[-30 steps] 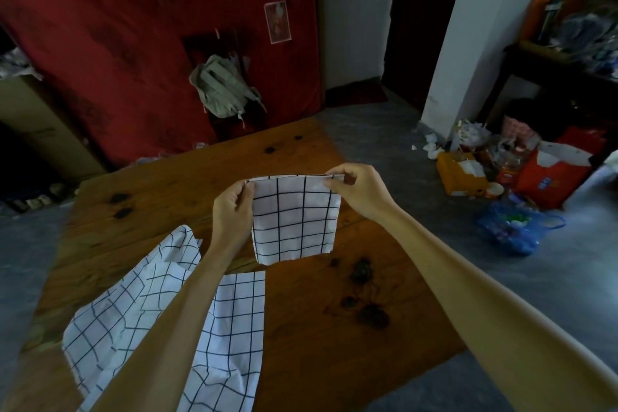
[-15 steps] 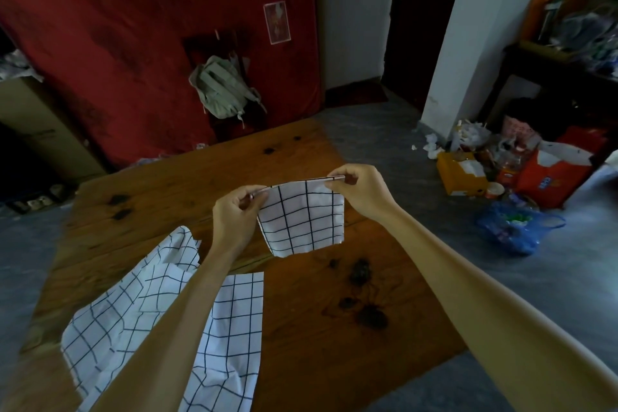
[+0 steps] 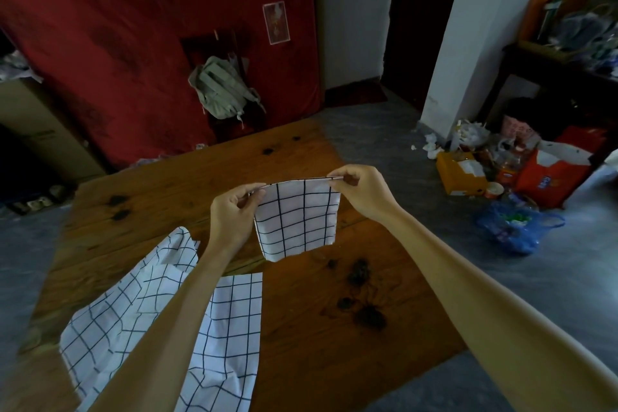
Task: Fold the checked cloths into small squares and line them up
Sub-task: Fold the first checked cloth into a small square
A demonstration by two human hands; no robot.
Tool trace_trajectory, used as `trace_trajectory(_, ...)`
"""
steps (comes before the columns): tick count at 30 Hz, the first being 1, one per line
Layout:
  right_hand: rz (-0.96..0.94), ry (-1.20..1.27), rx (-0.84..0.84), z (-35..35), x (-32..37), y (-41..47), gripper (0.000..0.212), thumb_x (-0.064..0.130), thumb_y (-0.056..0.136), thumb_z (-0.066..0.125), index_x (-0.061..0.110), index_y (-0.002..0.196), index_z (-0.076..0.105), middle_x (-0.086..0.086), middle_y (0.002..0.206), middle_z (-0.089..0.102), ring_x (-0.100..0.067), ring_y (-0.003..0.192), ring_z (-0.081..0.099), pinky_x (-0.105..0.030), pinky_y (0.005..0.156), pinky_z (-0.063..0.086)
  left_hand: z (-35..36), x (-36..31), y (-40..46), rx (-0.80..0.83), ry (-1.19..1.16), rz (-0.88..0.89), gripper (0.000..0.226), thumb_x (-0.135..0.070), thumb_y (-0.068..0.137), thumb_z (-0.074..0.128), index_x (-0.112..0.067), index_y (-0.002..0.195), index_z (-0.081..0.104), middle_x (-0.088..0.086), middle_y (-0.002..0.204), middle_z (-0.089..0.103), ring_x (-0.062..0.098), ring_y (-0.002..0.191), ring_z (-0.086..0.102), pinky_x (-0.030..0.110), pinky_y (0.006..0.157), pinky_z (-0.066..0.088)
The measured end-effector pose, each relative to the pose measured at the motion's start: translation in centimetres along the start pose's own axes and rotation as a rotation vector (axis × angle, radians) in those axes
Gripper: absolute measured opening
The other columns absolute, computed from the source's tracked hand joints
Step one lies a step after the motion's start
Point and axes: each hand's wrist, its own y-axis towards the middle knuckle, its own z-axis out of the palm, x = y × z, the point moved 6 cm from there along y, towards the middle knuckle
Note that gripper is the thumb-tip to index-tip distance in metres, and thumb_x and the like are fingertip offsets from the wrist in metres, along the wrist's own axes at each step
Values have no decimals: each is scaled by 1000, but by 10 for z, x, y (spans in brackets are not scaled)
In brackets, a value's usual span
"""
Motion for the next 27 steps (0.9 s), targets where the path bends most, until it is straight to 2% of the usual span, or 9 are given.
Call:
trace_trajectory(3,-4,-3,-1,-1,-1,-1,15,18,91,64,19,106,70,8,103,69,-2,96,62,-13,81,46,-1,-1,0,12,-8,13,16,-13,91,63,-17,104,70,-16,94,67,-7,91,63,7,76,48)
trace_trajectory(8,-17,-31,-15,-3,1,-3,16,18,91,64,19,107,69,10,102,68,-1,96,62,-16,84,46,1,-3,0,24,-22,20,16,-11,90,63,-14,103,71,-13,95,69,-3,92,65,9,76,49)
trace_trajectory(11,-59,-126,-15,-2,5,-4,28,22,92,64,21,120,63,9,109,65,-3,100,59,-14,82,45,4,-6,-2,35,-29,18,15,-12,90,63,-18,101,71,-15,93,69,-2,91,65,9,75,50)
trace_trajectory(14,-141,-252,39,7,16,-2,35,28,92,63,27,126,58,12,114,63,-5,109,54,-28,96,42,9,-12,-3,51,-43,31,14,-13,90,62,-17,99,72,-10,93,71,-2,89,66,11,73,50)
trace_trajectory(17,-231,-318,56,15,31,1,21,29,93,61,26,113,67,13,109,68,-6,106,58,-40,101,44,14,-19,-2,76,-47,46,15,-13,91,60,-15,100,72,-11,94,70,-3,88,65,9,72,49)
trace_trajectory(18,-252,-314,45,15,35,2,18,27,93,61,25,108,69,13,105,69,-3,101,60,-39,99,47,14,-19,-2,76,-50,49,15,-13,91,60,-15,101,72,-12,94,70,-3,88,65,10,72,49)
trace_trajectory(22,-209,-177,35,7,41,0,16,19,94,61,19,105,72,10,100,71,2,92,62,-19,85,51,10,-12,-5,68,-32,59,15,-7,91,60,-12,100,71,-11,94,70,-1,86,65,13,72,51)
trace_trajectory(24,-192,-172,38,5,38,0,16,18,94,61,18,105,72,10,100,71,2,92,62,-18,84,50,11,-9,-8,57,-23,68,16,-4,90,60,-13,98,71,-9,92,71,-1,84,66,12,71,51)
trace_trajectory(27,-188,-280,49,4,33,-1,16,20,94,61,21,106,71,11,102,71,1,93,61,-26,91,51,15,-12,-8,48,-40,67,16,-6,91,59,-11,98,73,-5,94,73,2,86,67,14,73,52)
